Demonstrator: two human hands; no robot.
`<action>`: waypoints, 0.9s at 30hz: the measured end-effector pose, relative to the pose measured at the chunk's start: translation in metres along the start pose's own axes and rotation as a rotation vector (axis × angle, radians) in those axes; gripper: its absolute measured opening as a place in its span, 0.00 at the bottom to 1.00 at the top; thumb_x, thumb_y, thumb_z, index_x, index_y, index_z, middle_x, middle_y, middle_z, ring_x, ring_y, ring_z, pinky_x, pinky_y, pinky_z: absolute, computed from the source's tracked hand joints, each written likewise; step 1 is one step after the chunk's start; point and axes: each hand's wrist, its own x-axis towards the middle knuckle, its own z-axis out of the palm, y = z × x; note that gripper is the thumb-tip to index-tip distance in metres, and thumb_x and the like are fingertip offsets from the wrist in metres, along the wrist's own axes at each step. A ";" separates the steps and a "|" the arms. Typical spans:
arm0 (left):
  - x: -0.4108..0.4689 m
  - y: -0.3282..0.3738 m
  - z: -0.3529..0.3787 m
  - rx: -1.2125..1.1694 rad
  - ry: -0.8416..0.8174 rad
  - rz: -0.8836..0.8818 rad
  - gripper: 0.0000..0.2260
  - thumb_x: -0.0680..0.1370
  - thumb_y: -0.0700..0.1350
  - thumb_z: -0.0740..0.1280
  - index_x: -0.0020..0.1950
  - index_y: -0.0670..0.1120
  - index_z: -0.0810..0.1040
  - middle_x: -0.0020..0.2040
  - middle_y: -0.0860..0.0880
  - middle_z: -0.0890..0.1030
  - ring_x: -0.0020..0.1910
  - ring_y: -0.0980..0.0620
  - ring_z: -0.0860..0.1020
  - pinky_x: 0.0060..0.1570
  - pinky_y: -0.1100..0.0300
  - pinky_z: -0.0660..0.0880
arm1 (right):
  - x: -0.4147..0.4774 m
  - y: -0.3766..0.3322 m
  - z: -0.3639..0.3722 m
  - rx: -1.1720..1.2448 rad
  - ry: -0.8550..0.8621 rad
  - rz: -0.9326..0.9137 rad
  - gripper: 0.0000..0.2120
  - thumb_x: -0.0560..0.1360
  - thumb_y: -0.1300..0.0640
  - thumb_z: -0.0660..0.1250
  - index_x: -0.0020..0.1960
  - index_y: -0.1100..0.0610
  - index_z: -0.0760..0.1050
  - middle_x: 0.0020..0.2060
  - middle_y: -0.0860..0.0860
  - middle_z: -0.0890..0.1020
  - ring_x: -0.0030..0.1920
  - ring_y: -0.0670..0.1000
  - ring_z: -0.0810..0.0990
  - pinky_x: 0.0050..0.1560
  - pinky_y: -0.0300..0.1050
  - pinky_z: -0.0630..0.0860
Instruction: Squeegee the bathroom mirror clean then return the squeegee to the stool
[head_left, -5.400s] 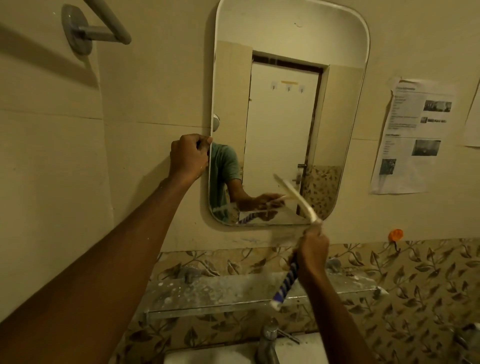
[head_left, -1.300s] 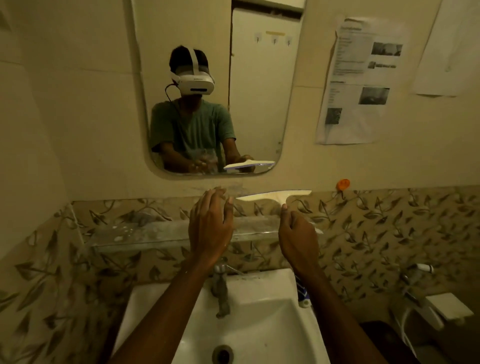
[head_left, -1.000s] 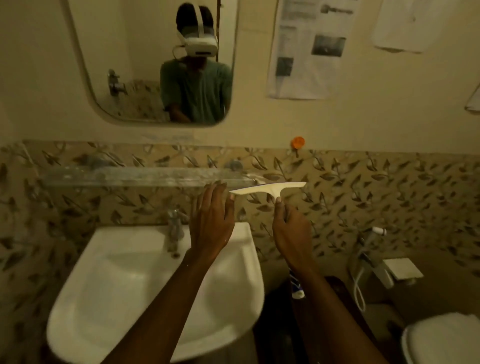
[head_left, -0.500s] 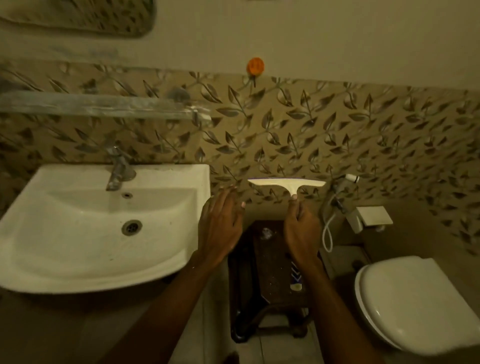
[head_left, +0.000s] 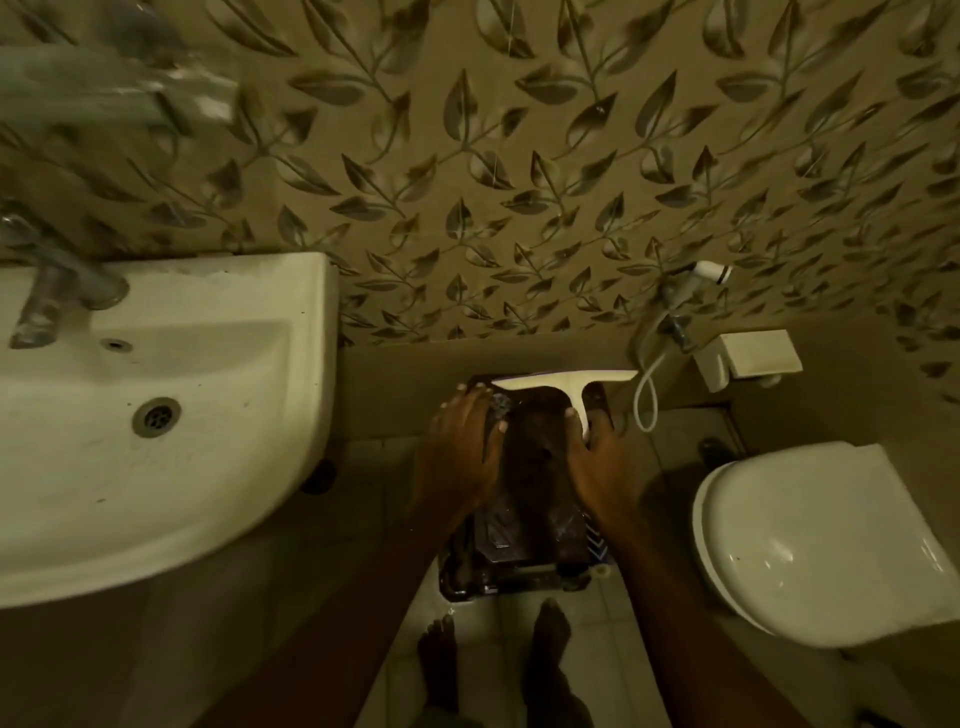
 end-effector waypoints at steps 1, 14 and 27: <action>0.005 -0.002 0.014 -0.003 -0.027 -0.028 0.23 0.81 0.54 0.54 0.73 0.45 0.66 0.73 0.46 0.69 0.75 0.48 0.63 0.73 0.52 0.58 | 0.013 0.012 0.006 0.001 -0.039 0.020 0.13 0.81 0.46 0.57 0.45 0.55 0.68 0.32 0.48 0.70 0.37 0.52 0.72 0.42 0.43 0.66; 0.073 -0.051 0.174 0.054 -0.090 -0.168 0.24 0.81 0.54 0.51 0.72 0.43 0.67 0.73 0.44 0.69 0.74 0.44 0.65 0.71 0.48 0.62 | 0.153 0.158 0.128 -0.031 -0.271 0.163 0.24 0.81 0.44 0.55 0.69 0.60 0.69 0.61 0.60 0.78 0.62 0.61 0.76 0.64 0.59 0.72; 0.064 -0.044 0.194 0.110 -0.094 -0.232 0.21 0.82 0.51 0.55 0.73 0.44 0.66 0.73 0.44 0.69 0.74 0.46 0.64 0.72 0.50 0.60 | 0.174 0.175 0.133 -0.039 -0.242 0.124 0.20 0.81 0.47 0.58 0.59 0.63 0.75 0.49 0.58 0.80 0.50 0.57 0.79 0.56 0.56 0.77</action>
